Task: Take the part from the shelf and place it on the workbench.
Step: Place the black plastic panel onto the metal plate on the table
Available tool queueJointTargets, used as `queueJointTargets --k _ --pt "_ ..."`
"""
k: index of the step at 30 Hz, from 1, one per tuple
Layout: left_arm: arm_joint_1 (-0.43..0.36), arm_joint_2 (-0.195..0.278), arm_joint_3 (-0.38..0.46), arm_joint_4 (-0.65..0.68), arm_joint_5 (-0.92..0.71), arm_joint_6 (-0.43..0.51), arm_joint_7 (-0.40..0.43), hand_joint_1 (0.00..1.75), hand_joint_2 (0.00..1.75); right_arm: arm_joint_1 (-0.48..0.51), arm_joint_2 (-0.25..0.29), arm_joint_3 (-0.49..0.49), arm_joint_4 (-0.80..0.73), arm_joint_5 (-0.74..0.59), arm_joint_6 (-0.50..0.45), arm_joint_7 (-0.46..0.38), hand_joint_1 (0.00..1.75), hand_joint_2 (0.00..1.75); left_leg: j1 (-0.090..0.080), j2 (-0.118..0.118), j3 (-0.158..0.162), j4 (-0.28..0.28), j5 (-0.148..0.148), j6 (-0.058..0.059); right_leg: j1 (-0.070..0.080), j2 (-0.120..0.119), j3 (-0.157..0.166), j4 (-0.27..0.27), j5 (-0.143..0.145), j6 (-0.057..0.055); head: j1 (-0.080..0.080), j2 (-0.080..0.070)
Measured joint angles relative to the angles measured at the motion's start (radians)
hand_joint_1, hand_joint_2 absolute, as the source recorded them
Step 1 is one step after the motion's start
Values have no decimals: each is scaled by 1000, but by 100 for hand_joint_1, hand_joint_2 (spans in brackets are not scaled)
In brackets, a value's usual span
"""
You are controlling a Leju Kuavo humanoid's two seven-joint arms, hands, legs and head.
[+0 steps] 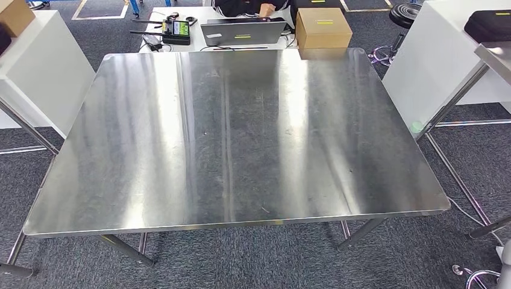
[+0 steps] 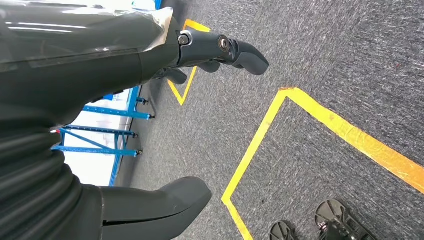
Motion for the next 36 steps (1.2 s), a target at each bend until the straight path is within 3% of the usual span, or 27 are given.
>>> queueJointTargets --k 13,18,27,36 --pt "1 -11 10 0 -2 1 0 0 175 -23 43 34 -34 72 -5 -3 175 175 0 0 3 0 0 0 0 0 3 0 0 0 0 0" --pt "1 -12 20 0 -13 1 0 0 175 17 129 63 -202 125 -37 -70 175 175 0 0 4 -1 0 0 0 0 3 0 0 0 0 0" --pt "0 -17 29 0 -38 0 0 0 175 68 231 225 -424 344 -43 -66 175 175 1 0 5 -3 0 0 0 0 3 0 -1 -1 0 0" --pt "0 -18 31 0 -60 -4 0 0 175 80 245 367 -484 410 -14 -33 175 175 -1 0 6 -3 0 0 0 0 5 0 -1 -1 0 0"
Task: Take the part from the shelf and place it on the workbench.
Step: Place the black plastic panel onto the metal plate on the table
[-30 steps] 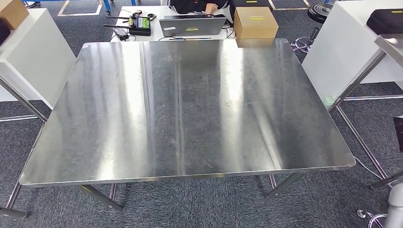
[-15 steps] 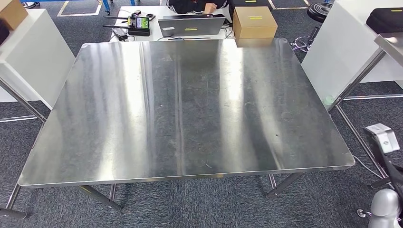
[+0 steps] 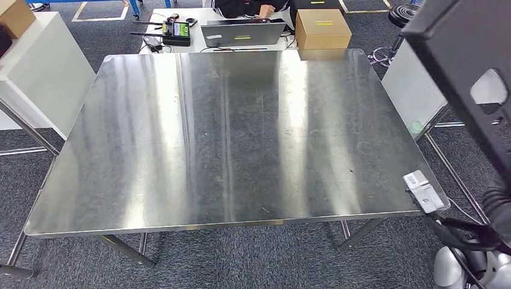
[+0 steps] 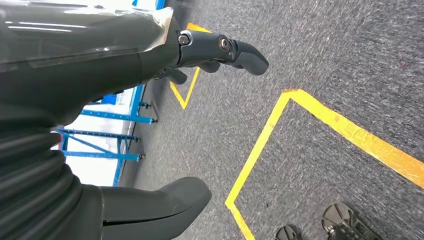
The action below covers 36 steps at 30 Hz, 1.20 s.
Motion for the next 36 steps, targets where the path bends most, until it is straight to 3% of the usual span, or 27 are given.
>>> queueJointTargets --k 4,9,13,18,21,27,36 --pt "-3 0 0 0 -20 -7 0 0 175 -78 -51 148 56 5 127 94 175 175 0 0 2 0 0 0 0 0 2 0 0 0 0 0" --pt "-14 3 0 0 -43 -14 0 0 175 -325 -97 333 317 0 239 171 175 175 0 5 5 0 2 0 0 4 4 0 1 1 0 0" --pt "-21 7 1 0 -57 -16 0 0 175 -521 -99 407 538 -2 275 199 175 175 0 3 5 0 4 1 0 2 4 1 2 1 0 0" --pt "-26 16 1 0 -76 -23 0 0 175 -830 -103 476 927 -5 281 234 175 175 0 0 2 0 5 1 0 0 5 1 2 2 0 0" --pt "-27 22 2 0 -85 -31 0 0 175 -948 -105 491 1103 -7 275 238 175 175 0 -1 0 0 5 1 0 -1 8 1 2 2 0 0" --pt "-30 29 3 0 -89 -35 0 0 175 -1045 -112 501 1283 -10 268 236 175 175 -1 -1 -2 0 5 1 0 -1 7 1 2 2 0 0" --pt "-33 32 3 0 -91 -38 0 0 175 -1100 -113 504 1402 -36 277 227 175 175 0 -1 -3 0 5 1 0 -1 6 1 2 2 0 0"
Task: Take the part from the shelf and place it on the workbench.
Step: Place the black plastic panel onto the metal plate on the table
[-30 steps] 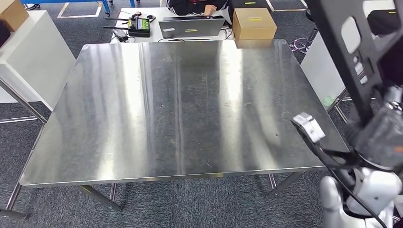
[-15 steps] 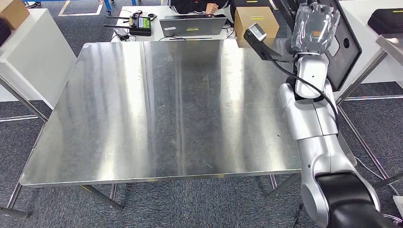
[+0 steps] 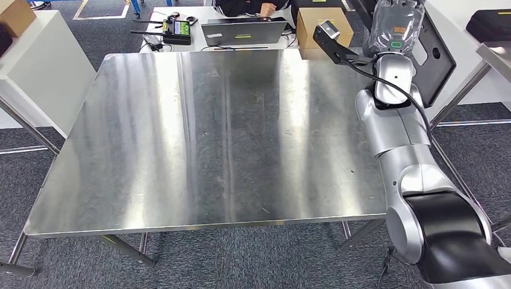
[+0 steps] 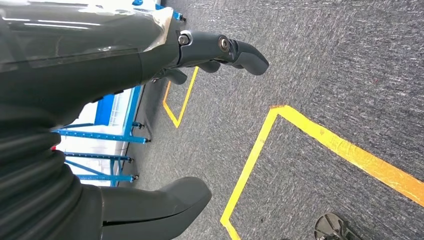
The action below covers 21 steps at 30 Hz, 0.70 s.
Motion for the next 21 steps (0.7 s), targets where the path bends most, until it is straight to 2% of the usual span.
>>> queueJointTargets --k 4,8,15,21 --pt "-1 2 0 0 -6 -3 0 0 175 -33 8 -1 51 -12 53 -19 175 175 0 0 0 0 0 0 0 0 1 0 0 0 0 0" --pt "-2 4 0 0 -11 -5 0 0 175 -46 41 -1 97 -9 135 -18 175 175 0 1 0 0 0 0 0 0 0 0 0 0 0 0" --pt "-2 4 0 0 -12 -5 0 0 175 -47 79 0 144 -9 156 -18 175 175 0 -1 -2 0 0 0 0 -1 -1 0 0 0 0 0" --pt "-1 7 0 0 -16 -11 0 0 175 -21 100 -14 169 -60 159 -78 175 175 0 0 -2 0 0 0 0 0 -1 0 0 0 0 0"
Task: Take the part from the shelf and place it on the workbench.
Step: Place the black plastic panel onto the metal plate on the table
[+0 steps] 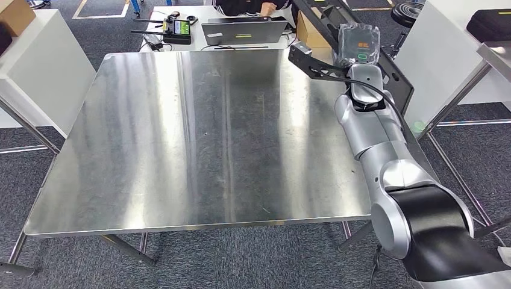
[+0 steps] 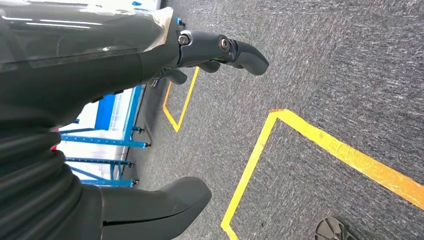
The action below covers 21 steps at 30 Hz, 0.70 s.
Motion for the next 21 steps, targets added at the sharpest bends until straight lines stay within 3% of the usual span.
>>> queueJointTargets --k 5,21 --pt "1 8 1 0 -2 -1 0 0 175 42 19 -18 15 -27 -6 -68 175 175 0 0 0 0 0 0 0 0 0 0 0 0 0 0" --pt "1 25 2 0 -14 -2 0 0 175 134 62 -44 53 -48 43 -138 175 175 0 0 0 0 0 0 0 0 0 0 0 0 0 0"
